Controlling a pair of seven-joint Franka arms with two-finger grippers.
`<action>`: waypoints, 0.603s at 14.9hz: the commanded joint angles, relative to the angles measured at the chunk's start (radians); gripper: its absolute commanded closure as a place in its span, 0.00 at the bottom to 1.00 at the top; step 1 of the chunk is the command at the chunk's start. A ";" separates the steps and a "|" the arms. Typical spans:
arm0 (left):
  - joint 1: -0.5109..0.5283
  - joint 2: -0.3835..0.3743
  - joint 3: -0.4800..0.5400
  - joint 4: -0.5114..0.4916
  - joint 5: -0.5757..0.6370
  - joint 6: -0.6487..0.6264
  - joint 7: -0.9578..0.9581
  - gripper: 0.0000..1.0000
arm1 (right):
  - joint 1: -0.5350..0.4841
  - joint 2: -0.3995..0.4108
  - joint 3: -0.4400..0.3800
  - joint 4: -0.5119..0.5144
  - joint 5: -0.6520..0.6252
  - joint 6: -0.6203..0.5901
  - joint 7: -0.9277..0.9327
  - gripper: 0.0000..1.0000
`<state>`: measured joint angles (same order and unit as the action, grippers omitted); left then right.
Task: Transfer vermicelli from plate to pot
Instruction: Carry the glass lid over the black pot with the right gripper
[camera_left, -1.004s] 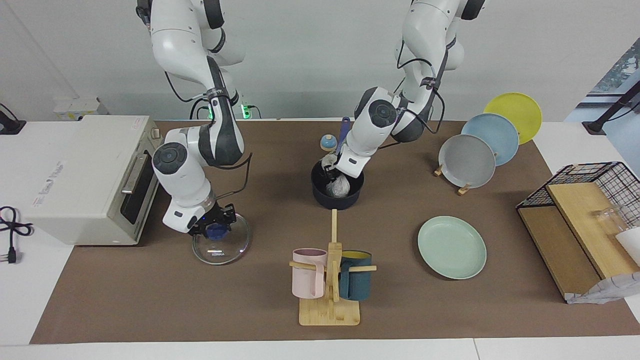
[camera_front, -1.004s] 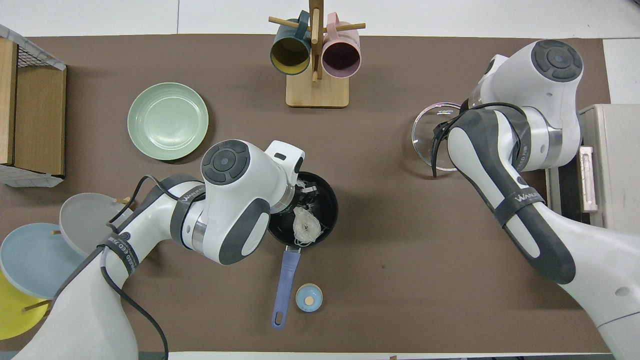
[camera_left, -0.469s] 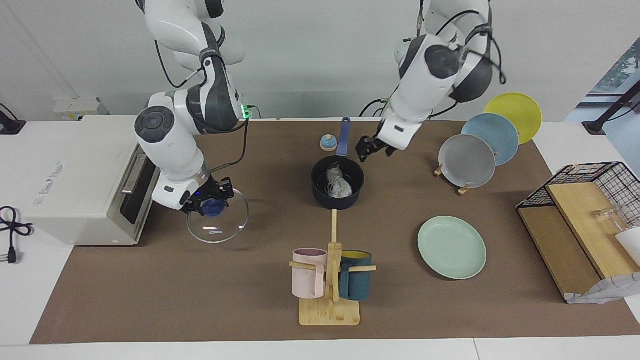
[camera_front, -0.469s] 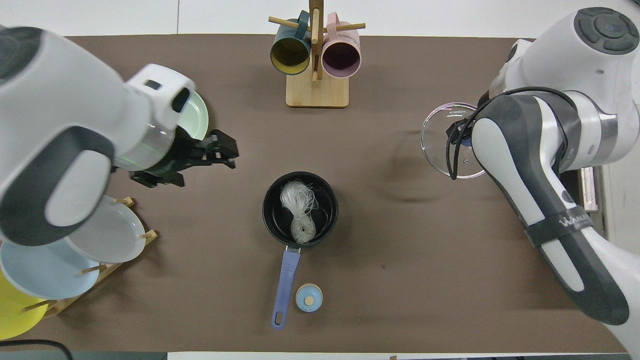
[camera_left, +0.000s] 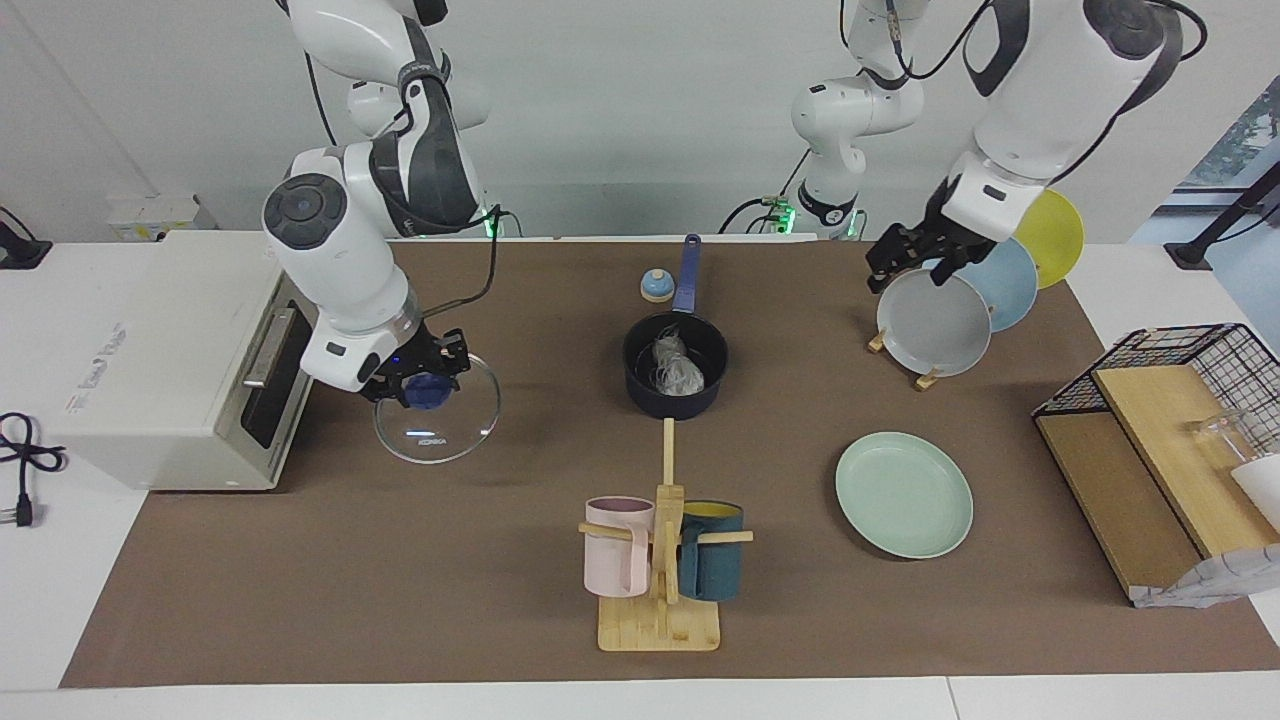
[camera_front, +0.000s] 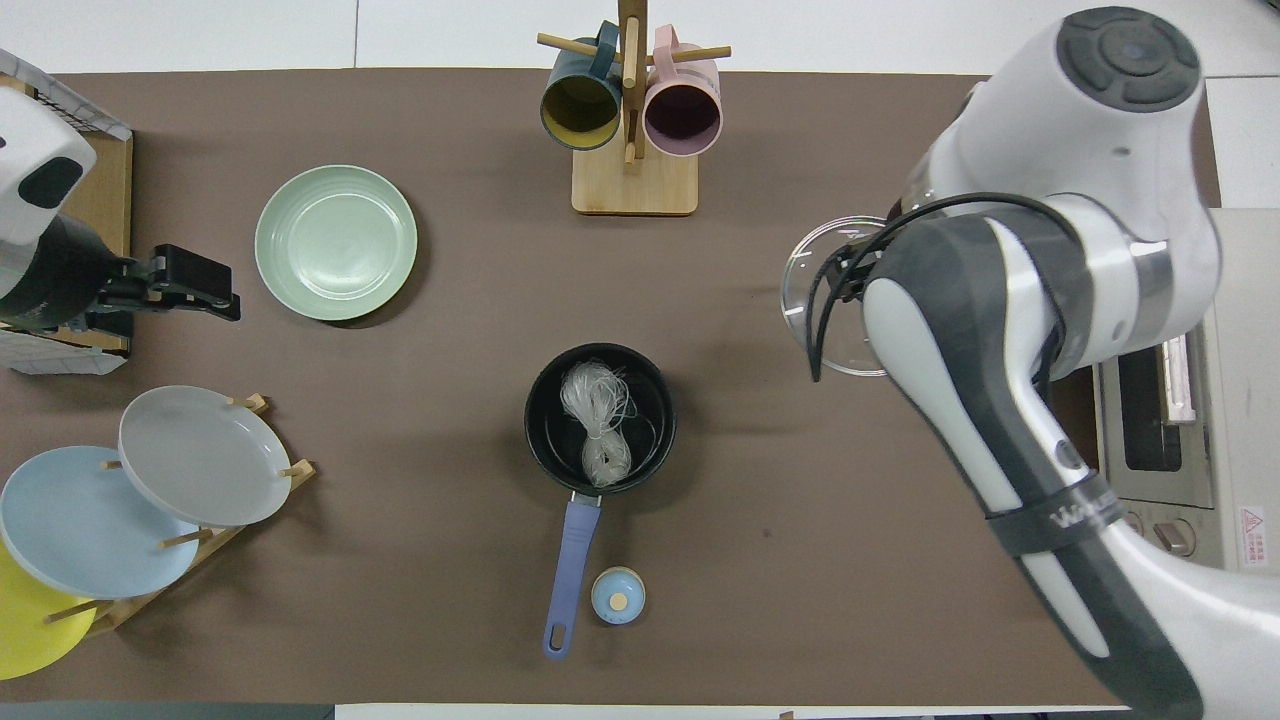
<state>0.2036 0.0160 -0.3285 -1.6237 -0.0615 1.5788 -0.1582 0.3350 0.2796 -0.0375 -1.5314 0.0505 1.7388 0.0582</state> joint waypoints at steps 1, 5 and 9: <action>0.007 -0.036 -0.014 -0.054 0.035 0.052 0.026 0.00 | 0.086 0.006 0.004 0.023 -0.009 -0.009 0.202 0.76; 0.004 -0.031 -0.014 -0.042 0.035 0.044 0.016 0.00 | 0.212 0.006 0.013 0.023 -0.011 0.065 0.438 0.76; -0.085 -0.040 0.070 -0.036 0.035 0.003 -0.012 0.00 | 0.332 0.032 0.013 0.023 -0.023 0.137 0.612 0.76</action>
<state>0.1851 0.0078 -0.3242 -1.6391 -0.0510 1.5982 -0.1557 0.6417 0.2901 -0.0262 -1.5255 0.0445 1.8414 0.6019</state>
